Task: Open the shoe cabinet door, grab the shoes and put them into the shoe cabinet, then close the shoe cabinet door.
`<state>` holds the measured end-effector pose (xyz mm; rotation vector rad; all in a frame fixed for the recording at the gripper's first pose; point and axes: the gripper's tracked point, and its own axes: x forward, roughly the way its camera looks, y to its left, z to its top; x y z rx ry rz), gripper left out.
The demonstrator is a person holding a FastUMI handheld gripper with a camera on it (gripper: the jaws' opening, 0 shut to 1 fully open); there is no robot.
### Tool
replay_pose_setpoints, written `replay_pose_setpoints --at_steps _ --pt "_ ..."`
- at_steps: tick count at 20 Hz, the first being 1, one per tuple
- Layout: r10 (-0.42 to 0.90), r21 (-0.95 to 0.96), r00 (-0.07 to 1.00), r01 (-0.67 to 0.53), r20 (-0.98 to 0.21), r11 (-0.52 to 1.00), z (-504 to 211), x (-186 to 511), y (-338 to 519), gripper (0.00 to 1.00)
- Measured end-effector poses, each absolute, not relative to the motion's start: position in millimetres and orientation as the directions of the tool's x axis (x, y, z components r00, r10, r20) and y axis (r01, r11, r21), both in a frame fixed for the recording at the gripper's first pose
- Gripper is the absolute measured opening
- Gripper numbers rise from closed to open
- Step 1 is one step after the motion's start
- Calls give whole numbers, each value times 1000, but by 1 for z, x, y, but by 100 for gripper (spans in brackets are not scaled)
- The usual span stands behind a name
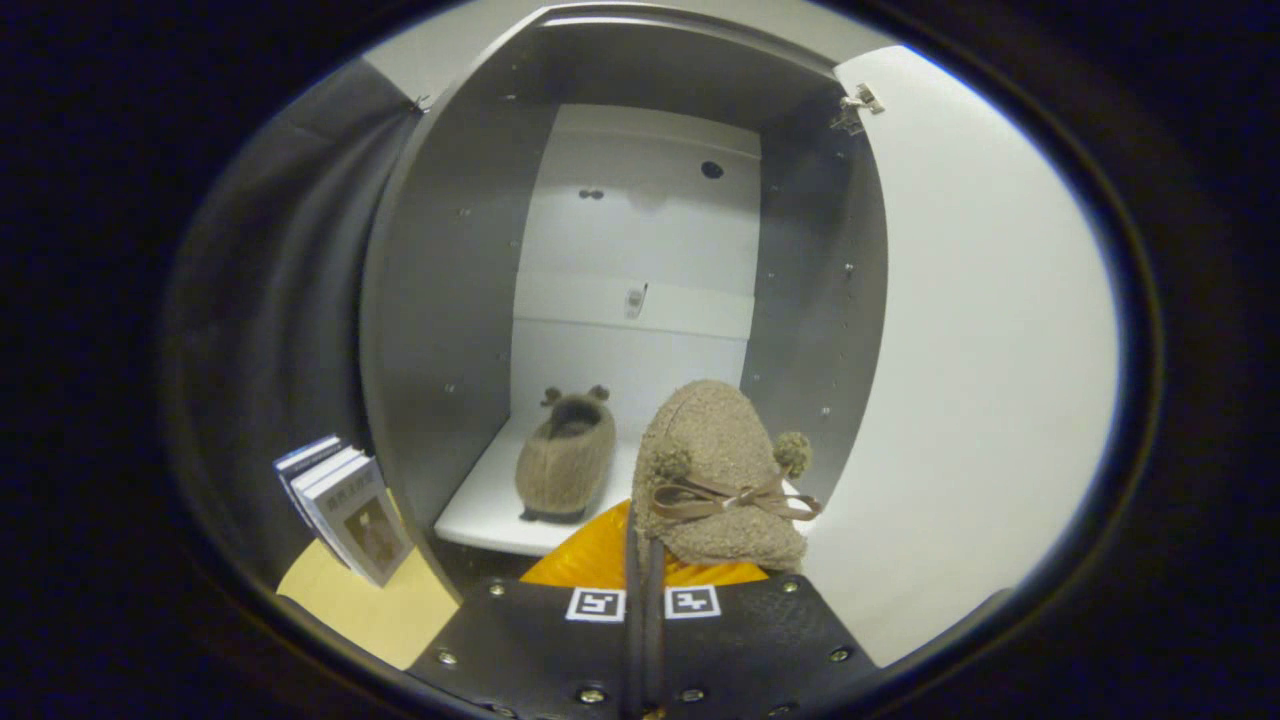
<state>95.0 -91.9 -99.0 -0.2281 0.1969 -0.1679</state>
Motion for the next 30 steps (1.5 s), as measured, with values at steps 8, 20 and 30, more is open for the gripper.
replay_pose_setpoints --at_steps 8,20,30 --pt "-209 -139 936 175 -283 975 -90 185 -151 1" --pt "-258 -148 917 222 -304 964 -77 189 -168 33" --pt "-219 -93 929 200 -299 975 -59 177 -153 93"
